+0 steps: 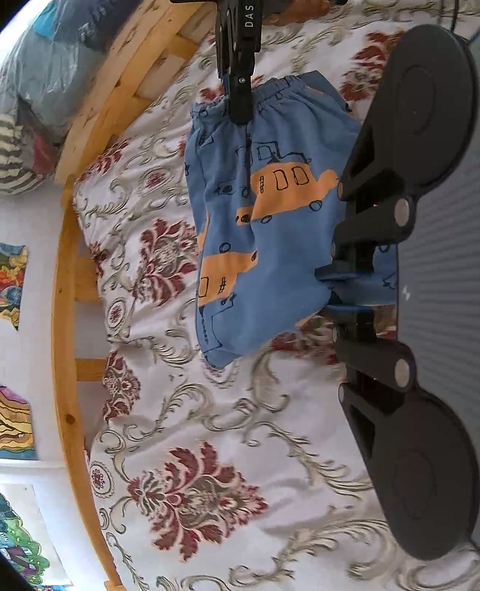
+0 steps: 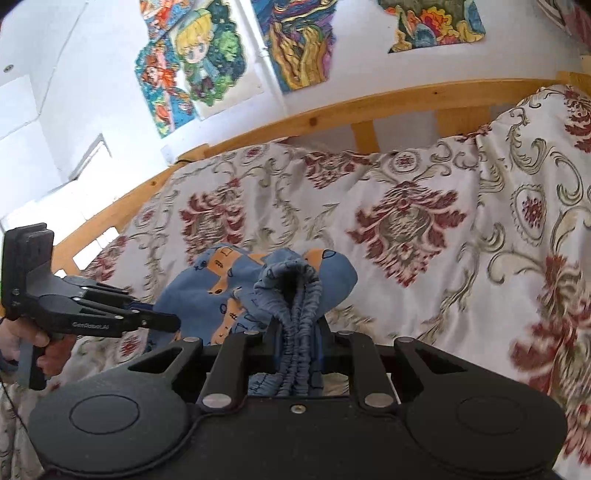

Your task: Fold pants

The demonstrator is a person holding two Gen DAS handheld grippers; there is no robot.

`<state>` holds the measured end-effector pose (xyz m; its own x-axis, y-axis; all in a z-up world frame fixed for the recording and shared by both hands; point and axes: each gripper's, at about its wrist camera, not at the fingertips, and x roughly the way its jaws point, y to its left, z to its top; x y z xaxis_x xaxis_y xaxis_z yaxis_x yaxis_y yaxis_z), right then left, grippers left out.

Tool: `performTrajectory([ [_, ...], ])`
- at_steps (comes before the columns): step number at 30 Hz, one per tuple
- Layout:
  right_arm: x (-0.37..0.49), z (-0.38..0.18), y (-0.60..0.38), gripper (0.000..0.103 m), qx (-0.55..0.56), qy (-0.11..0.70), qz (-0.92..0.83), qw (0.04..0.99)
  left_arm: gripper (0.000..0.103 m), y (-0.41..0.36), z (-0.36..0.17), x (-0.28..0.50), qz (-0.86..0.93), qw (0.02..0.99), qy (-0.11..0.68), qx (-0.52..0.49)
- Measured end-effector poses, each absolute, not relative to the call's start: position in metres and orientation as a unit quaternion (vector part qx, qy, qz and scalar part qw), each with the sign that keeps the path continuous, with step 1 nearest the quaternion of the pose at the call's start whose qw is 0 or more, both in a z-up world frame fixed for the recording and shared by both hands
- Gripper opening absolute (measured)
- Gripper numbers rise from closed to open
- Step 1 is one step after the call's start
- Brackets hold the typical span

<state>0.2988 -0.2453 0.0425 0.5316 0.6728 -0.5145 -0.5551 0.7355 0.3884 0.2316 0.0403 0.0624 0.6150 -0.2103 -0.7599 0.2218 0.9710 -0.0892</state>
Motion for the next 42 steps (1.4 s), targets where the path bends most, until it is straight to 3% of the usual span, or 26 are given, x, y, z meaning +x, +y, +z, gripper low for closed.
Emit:
performTrajectory([
  [14,0.351,0.002,-0.242,0.018,0.088,0.386,0.322,0.860,0.013,0.033,0.027,0.301,-0.121,0.891,0.438,0.013],
  [42,0.363,-0.006,-0.233,0.018,0.069,0.389,0.307,0.866,0.014,0.036,0.005,0.315,-0.111,0.885,0.452,0.012],
])
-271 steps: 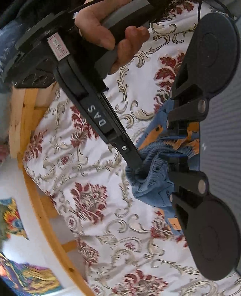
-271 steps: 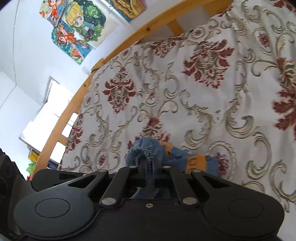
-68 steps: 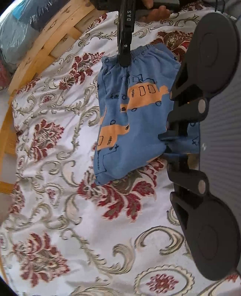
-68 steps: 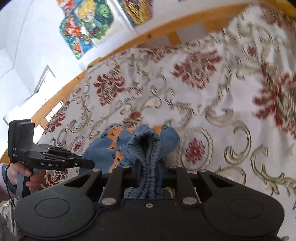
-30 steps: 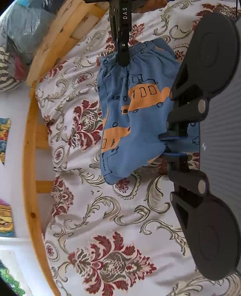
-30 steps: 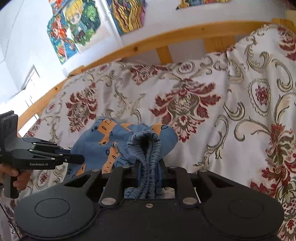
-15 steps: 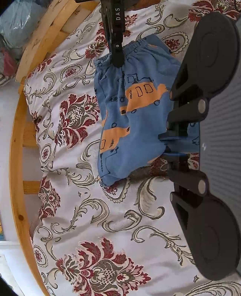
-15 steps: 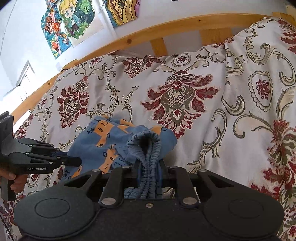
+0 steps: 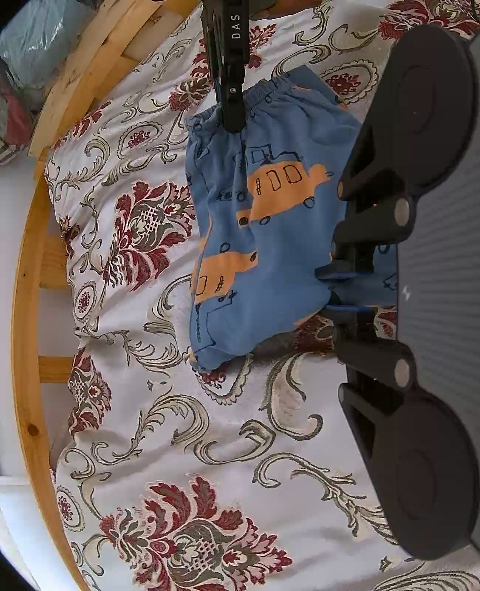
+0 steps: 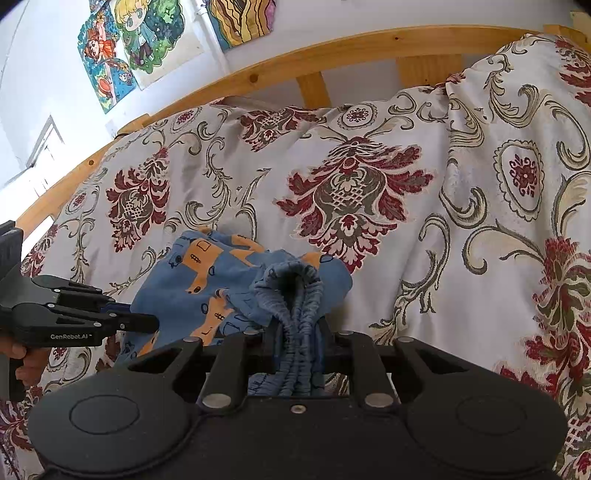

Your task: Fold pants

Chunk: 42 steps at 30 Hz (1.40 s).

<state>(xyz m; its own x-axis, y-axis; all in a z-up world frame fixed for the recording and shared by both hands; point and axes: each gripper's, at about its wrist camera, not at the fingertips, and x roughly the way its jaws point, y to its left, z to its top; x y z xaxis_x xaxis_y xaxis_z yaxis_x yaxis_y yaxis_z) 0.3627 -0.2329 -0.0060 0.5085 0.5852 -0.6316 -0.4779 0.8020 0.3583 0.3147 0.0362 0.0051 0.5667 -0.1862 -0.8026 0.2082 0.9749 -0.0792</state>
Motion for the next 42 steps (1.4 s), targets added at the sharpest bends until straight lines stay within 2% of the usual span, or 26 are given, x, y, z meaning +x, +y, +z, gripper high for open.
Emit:
performTrajectory([
  [15,0.359,-0.006,-0.225,0.022,0.035,0.388,0.297,0.872,0.016,0.038,0.000,0.317,-0.109,0.881,0.461,0.010],
  [21,0.349,-0.007,-0.222,0.034,0.012,0.382,0.275,0.882,0.022,0.040,0.000,0.315,-0.104,0.879,0.465,0.001],
  [25,0.337,-0.006,-0.223,0.054,0.012,0.373,0.255,0.892,0.025,0.046,0.001,0.310,-0.097,0.879,0.466,-0.021],
  [29,0.321,0.002,-0.226,0.072,0.020,0.352,0.228,0.907,0.035,0.046,0.004,0.300,-0.089,0.882,0.462,-0.029],
  [31,0.311,0.006,-0.228,0.079,0.025,0.338,0.213,0.916,0.049,0.045,0.007,0.294,-0.083,0.885,0.457,-0.030],
  [32,0.305,0.008,-0.229,0.082,0.026,0.333,0.210,0.919,0.067,0.045,0.009,0.289,-0.075,0.888,0.452,-0.033],
  [33,0.301,0.010,-0.229,0.083,0.027,0.328,0.205,0.922,0.077,0.045,0.010,0.284,-0.067,0.892,0.446,-0.035],
  [36,0.287,0.016,-0.230,0.088,0.029,0.315,0.195,0.928,0.086,0.041,0.016,0.270,-0.057,0.900,0.431,-0.035],
  [38,0.279,0.018,-0.230,0.096,0.028,0.309,0.186,0.932,0.092,0.037,0.020,0.262,-0.048,0.905,0.422,-0.029],
  [42,0.261,0.024,-0.231,0.100,0.030,0.295,0.165,0.941,0.101,0.032,0.028,0.250,-0.027,0.914,0.404,-0.022],
])
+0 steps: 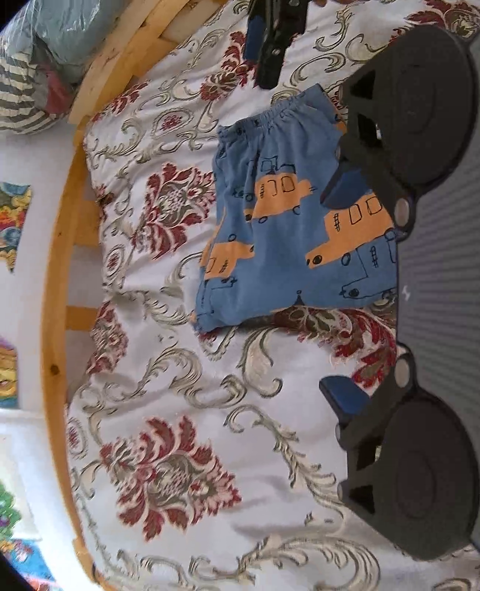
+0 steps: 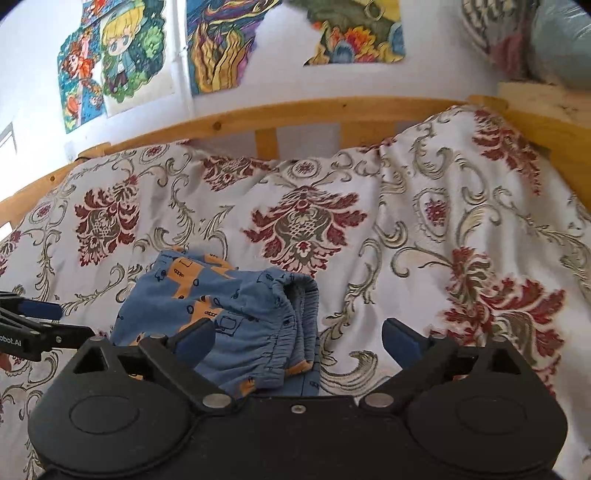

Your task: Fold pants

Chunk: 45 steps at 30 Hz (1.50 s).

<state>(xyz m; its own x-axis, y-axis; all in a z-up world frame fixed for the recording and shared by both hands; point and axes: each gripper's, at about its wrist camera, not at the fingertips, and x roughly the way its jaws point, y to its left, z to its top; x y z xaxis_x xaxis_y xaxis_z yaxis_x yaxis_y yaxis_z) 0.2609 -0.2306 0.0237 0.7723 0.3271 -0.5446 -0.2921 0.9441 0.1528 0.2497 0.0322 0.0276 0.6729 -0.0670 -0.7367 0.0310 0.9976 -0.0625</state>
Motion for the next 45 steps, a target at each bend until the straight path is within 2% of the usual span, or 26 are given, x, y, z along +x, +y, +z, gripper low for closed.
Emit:
performTrajectory([
  [2,0.249,0.027,-0.230,0.102,0.031,0.285,0.154,0.946,0.102,0.031,0.032,0.243,-0.015,0.919,0.393,-0.021],
  [14,0.169,0.046,-0.219,0.102,0.026,0.236,0.125,0.963,0.103,0.026,0.039,0.180,0.047,0.931,0.359,-0.038],
  [22,0.125,0.049,-0.217,0.102,0.048,0.234,0.118,0.964,0.103,0.020,0.043,0.134,0.059,0.941,0.334,-0.014],
  [45,0.082,0.023,-0.224,0.102,0.045,0.233,0.108,0.966,0.103,0.016,0.026,0.085,0.033,0.943,0.332,-0.011],
])
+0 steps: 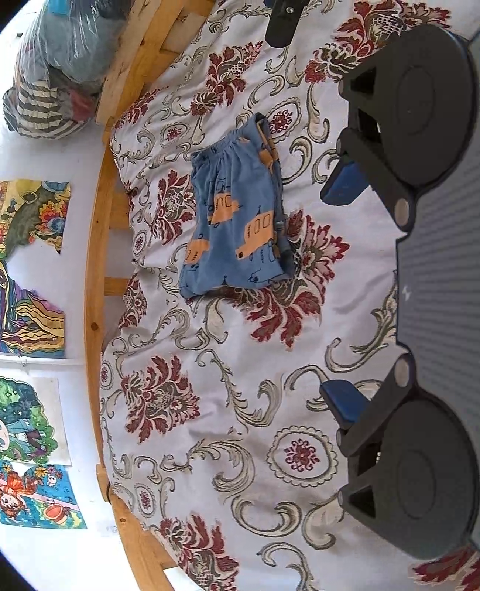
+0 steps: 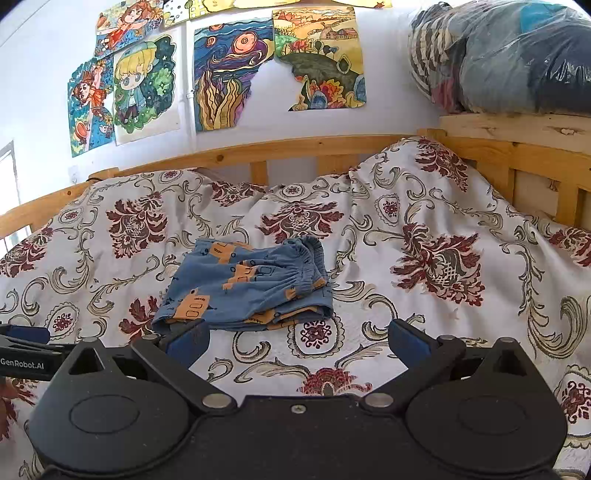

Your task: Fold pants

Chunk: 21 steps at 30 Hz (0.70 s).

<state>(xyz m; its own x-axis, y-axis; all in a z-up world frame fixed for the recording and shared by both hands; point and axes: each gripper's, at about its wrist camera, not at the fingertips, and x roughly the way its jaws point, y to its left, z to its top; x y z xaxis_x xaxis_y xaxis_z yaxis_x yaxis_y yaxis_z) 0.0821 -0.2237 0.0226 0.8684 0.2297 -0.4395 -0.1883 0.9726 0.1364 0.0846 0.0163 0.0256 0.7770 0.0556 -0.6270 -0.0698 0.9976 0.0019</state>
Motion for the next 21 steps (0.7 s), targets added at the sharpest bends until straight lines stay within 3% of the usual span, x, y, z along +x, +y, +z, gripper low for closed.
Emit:
performTrajectory([
  [21,0.0815,0.0180,-0.2253,0.102,0.039,0.234,0.108,0.965,0.103,0.0214,0.0199,0.0822,0.040,0.938,0.343,-0.016],
])
